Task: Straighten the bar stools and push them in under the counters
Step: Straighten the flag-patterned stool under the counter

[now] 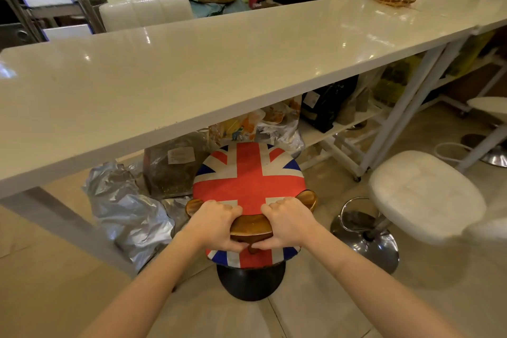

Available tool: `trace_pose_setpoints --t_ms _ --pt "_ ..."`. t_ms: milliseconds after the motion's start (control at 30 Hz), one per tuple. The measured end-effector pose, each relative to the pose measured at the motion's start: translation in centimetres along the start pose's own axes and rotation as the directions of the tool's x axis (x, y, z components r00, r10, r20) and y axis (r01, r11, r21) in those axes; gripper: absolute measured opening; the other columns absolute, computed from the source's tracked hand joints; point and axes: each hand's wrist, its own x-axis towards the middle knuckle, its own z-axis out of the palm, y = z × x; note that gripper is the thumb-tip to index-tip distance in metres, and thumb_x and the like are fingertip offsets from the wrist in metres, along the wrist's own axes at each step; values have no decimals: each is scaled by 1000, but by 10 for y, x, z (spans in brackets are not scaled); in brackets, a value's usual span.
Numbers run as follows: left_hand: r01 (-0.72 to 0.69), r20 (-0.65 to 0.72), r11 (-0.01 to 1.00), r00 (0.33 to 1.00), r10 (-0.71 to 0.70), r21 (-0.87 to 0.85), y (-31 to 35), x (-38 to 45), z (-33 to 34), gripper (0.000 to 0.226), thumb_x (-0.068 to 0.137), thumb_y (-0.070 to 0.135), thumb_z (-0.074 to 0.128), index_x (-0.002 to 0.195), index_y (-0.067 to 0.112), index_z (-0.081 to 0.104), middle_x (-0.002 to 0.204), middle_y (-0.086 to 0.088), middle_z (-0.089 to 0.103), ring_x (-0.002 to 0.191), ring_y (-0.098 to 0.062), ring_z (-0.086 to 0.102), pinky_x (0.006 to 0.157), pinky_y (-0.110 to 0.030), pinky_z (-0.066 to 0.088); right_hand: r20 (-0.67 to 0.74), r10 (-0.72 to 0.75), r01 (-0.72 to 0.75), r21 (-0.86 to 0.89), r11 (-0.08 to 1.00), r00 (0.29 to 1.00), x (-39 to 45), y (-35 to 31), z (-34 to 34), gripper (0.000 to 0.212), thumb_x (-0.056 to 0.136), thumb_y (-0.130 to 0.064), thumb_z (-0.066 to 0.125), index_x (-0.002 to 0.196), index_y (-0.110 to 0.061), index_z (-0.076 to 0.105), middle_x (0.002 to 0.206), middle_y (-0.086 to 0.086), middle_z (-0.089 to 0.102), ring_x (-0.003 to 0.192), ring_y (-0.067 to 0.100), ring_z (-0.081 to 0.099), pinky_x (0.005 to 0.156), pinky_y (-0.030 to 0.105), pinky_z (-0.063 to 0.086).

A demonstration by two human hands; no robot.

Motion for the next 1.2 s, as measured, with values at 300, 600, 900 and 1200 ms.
trace_pose_setpoints --t_ms 300,600,900,1200 --pt "89 -46 996 995 -89 2 23 10 4 54 67 70 47 83 18 54 68 3 60 54 -11 46 53 -24 31 -63 -106 107 20 994 992 -5 32 2 71 74 -81 40 87 -13 58 78 3 67 64 19 61 66 32 51" --pt "304 -52 953 951 -304 -6 68 32 7 52 72 71 49 89 21 51 79 4 63 63 -13 57 58 -23 36 -39 -285 287 49 957 958 -8 82 7 73 72 -84 33 91 -18 57 79 -1 67 65 17 61 68 33 52" --pt "437 -77 900 897 -436 -7 99 55 6 53 71 71 51 87 20 53 76 3 63 63 -15 57 57 -25 36 -18 -430 430 16 903 903 -6 119 5 71 74 -82 36 93 -17 57 82 0 66 68 16 60 67 30 48" --pt "466 -43 885 884 -465 -3 97 53 5 48 68 71 51 80 24 51 70 6 61 59 -13 54 59 -29 46 -40 -440 441 18 897 897 -6 114 7 69 75 -82 36 86 -16 54 77 1 64 63 18 58 61 31 46"
